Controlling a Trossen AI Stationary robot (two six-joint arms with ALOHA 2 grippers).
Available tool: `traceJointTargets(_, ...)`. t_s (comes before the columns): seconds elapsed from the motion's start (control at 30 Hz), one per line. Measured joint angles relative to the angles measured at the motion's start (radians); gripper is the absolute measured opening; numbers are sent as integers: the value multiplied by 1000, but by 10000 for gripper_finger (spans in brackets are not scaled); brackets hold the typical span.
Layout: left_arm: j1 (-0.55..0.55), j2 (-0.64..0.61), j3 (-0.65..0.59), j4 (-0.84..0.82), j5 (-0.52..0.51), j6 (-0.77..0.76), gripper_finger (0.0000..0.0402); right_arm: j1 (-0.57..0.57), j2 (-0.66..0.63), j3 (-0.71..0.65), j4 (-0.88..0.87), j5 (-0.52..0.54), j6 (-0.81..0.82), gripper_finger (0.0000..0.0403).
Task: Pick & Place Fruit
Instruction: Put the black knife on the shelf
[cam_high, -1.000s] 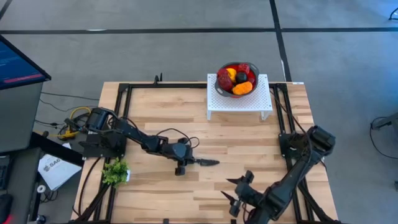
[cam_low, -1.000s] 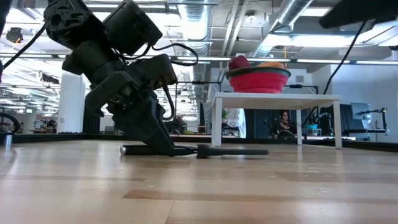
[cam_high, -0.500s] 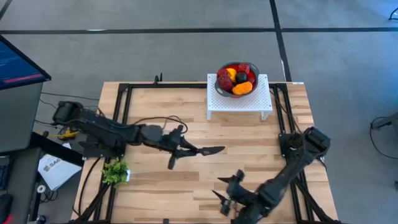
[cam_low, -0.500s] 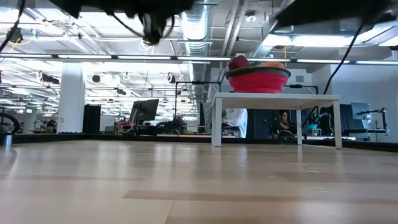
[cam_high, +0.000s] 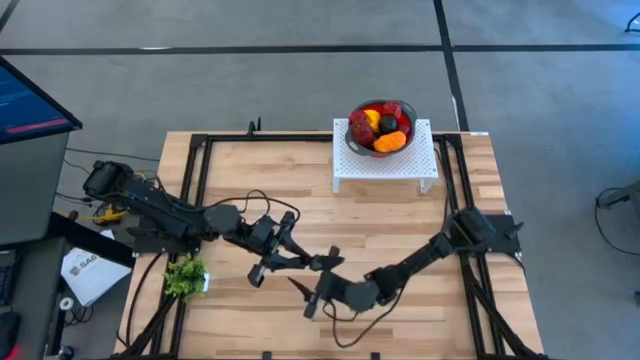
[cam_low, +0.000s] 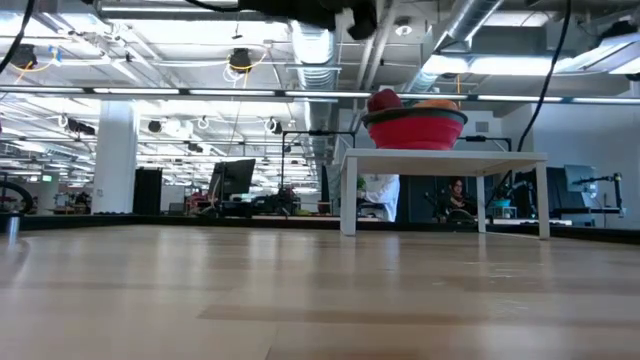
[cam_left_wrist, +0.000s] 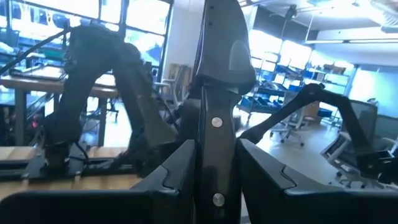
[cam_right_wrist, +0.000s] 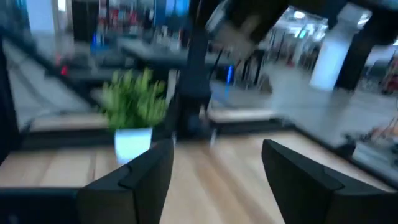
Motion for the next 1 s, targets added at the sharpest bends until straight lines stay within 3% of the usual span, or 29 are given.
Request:
traceJointTargets(0.2, 0, 0, 0, 19, -1, 29, 94, -31, 0, 0, 290, -91, -126, 214)
traceJointTargets(0.5, 0, 0, 0, 29, -2, 52, 94, -9, 0, 0, 493, -57, -221, 176)
traceJointTargets(0.83, 1, 0, 1, 38, -3, 53, 99, -8, 0, 0, 489, -33, -228, 83)
traceJointTargets(1.0, 0, 0, 1, 45, -3, 54, 134, -8, -2, 0, 444, 13, -224, 77)
